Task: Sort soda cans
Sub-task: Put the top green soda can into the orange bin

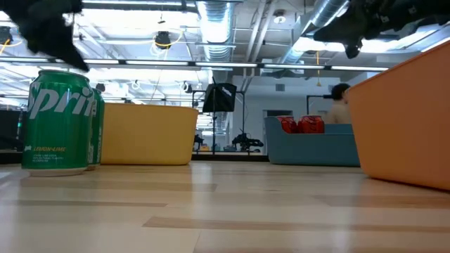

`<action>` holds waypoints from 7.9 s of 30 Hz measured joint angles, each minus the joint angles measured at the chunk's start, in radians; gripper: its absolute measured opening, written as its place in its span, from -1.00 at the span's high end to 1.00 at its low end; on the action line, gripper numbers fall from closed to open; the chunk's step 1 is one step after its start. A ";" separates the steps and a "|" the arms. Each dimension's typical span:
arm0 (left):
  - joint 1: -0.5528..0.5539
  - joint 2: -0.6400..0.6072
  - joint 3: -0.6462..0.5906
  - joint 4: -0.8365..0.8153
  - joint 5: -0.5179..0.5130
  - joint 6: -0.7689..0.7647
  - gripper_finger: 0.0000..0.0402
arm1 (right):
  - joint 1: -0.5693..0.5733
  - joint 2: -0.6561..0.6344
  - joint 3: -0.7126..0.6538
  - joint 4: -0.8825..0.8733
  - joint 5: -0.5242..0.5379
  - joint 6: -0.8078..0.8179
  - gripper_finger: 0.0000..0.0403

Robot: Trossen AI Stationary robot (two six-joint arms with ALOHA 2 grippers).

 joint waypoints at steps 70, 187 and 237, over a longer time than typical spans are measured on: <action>0.117 0.591 -0.607 1.805 -0.125 0.371 1.00 | 0.059 0.067 0.000 0.139 -0.001 -0.027 0.99; 0.439 1.002 0.013 1.799 0.545 0.903 1.00 | 0.097 0.088 0.361 -0.533 -0.070 0.048 -0.36; 0.337 0.320 0.012 1.194 0.561 0.864 0.60 | 0.495 0.202 -0.055 -0.325 0.301 0.444 -0.86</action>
